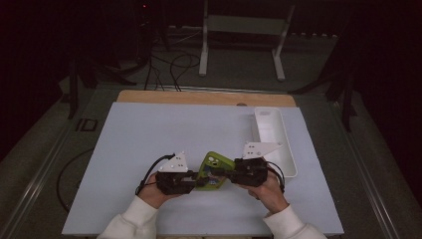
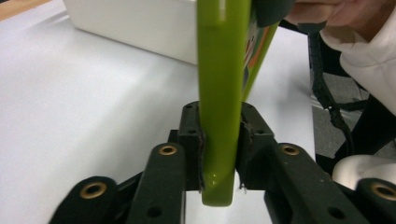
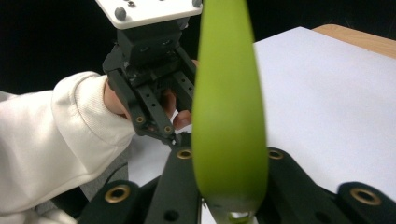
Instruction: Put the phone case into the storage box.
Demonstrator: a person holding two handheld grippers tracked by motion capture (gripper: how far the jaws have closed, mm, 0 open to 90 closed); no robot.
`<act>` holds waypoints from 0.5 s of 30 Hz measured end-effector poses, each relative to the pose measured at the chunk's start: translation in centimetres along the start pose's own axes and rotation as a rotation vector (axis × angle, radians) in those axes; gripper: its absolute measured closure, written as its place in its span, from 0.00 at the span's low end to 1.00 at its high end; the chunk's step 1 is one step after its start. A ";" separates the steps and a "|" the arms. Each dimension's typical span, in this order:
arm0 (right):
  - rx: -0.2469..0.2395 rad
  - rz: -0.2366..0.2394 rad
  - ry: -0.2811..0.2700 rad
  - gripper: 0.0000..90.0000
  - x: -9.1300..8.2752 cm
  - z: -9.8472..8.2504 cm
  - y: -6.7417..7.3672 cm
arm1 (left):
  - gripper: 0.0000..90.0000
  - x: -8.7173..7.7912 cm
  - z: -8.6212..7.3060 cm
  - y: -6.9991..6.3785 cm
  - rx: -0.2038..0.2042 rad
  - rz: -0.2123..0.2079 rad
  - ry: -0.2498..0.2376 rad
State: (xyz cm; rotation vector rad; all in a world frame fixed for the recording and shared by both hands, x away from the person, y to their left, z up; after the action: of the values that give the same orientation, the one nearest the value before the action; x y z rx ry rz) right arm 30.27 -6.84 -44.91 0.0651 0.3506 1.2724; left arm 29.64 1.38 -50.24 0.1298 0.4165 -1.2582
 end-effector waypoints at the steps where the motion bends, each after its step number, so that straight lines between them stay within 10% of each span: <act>1: -0.003 0.000 0.002 0.91 0.0 0.0 0.0 | 0.85 0.0 0.0 0.0 0.001 0.004 -0.001; 15: 0.022 -0.065 -0.017 0.59 0.2 0.2 -0.9 | 0.86 -0.2 0.2 -0.1 0.030 0.044 -0.022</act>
State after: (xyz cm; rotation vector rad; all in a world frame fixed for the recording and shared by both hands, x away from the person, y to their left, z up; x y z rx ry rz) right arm 31.17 -6.85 -45.01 0.0831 0.3494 1.2028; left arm 29.56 1.41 -49.93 0.1494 0.3740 -1.2215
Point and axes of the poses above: each handheld gripper's, and its own axes: x roughly forward along the jaws, z roughly out of its top, y roughly to its left, the point moved 10 cm from there along x, roughly forward along the jaws, and after that the axes turned 9 degrees about -y, right-handed, at the moved point
